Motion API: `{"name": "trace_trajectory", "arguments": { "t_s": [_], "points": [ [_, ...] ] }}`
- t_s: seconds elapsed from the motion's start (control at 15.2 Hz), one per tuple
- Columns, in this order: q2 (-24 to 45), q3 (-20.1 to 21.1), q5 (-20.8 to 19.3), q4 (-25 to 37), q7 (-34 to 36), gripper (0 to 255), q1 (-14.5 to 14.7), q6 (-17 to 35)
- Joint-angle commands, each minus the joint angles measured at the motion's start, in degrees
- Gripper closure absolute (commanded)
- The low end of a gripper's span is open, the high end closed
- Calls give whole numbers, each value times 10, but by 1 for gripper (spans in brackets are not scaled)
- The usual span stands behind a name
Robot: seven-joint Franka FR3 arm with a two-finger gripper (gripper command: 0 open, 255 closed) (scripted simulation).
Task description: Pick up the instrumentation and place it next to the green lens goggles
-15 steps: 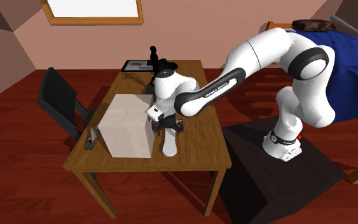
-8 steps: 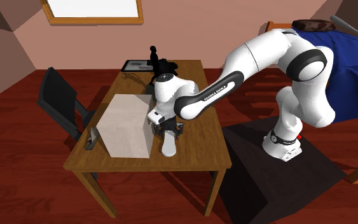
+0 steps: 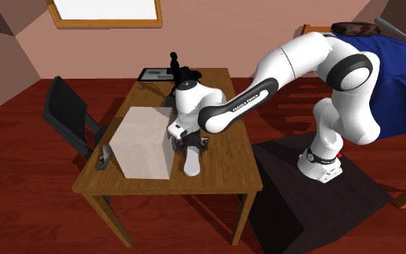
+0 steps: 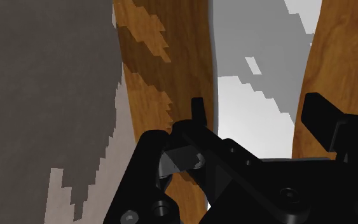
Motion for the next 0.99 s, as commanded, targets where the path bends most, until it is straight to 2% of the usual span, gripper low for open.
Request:
{"name": "trace_trajectory", "arguments": {
  "t_s": [0.0,0.92],
  "points": [
    [-7,-1,-3,6,3,255,1,-12],
    [-46,-8,-20,62,15,255,5,-105]
  ]
}}
